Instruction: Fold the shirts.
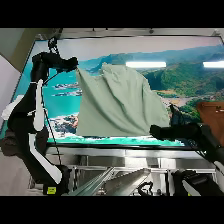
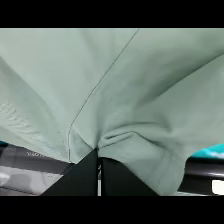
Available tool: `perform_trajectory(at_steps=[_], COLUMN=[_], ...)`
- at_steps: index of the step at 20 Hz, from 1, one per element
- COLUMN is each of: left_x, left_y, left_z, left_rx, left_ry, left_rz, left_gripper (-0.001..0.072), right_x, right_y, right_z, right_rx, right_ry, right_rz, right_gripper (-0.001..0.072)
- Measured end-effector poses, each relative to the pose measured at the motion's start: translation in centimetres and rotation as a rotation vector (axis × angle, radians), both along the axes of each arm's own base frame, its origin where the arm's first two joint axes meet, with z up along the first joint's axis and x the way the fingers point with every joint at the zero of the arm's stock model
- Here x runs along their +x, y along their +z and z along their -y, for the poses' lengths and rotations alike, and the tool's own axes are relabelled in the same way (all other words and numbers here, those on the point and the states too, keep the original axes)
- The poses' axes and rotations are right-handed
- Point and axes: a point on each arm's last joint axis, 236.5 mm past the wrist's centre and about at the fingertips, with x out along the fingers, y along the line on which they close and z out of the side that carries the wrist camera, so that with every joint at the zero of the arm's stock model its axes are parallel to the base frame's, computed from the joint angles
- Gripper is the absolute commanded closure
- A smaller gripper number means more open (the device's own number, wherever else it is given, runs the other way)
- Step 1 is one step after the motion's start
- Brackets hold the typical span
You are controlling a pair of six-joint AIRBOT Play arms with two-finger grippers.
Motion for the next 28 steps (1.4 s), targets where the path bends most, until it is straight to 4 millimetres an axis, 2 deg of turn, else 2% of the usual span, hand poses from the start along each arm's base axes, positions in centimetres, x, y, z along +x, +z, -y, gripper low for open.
perform_trajectory(at_steps=[1, 4, 6, 8, 10, 12, 15, 18, 21, 24, 28], left_x=[-0.1, -1.4, -3.3, -6.5, -10.5, -15.0, -22.3, -28.6, -32.8, -35.1, -36.4], left_y=[-0.2, 0.2, 2.0, 3.5, 3.7, 2.5, -1.2, -4.8, -7.4, -9.0, -9.8], left_z=[0.4, 0.3, -1.2, -2.9, -4.4, -5.1, -4.1, -2.3, -1.4, -0.6, 0.9], left_rx=[-0.011, -0.02, -0.02, -0.019, -0.023, -0.036, -0.069, -0.139, -0.19, -0.22, -0.237], left_ry=[-0.002, -0.017, -0.019, -0.027, -0.028, -0.031, -0.084, -0.149, -0.175, -0.188, -0.22], left_rz=[-0.01, -0.06, -0.107, -0.185, -0.285, -0.399, -0.584, -0.73, -0.832, -0.875, -0.899], left_gripper=[0.0009, 0.001, 0.001, 0.001, 0.001, 0.0011, 0.0011, 0.001, 0.0011, 0.0011, 0.0011], right_x=[-0.2, -0.1, 0.3, 1.4, 3.2, 5.0, 6.6, 8.5, 10.4, 11.8, 12.9], right_y=[-0.3, 0.2, 1.8, 3.1, 4.2, 4.7, 3.7, 2.0, 0.7, 0.1, -0.5], right_z=[-0.4, -1.0, 0.3, 4.3, 9.0, 12.6, 15.7, 16.5, 16.4, 15.9, 15.1], right_rx=[0.011, 0.036, 0.03, -0.019, -0.044, -0.007, 0.088, 0.19, 0.254, 0.278, 0.28], right_ry=[-0.017, -0.032, -0.028, -0.059, -0.117, -0.139, -0.105, -0.046, 0.024, 0.078, 0.13], right_rz=[0.004, 0.011, -0.009, -0.019, 0.019, 0.072, 0.095, 0.075, 0.056, 0.052, 0.053], right_gripper=[0.0339, 0.0339, 0.0339, 0.0335, 0.0318, 0.0318, 0.0318, 0.0318, 0.0319, 0.0319, 0.0319])
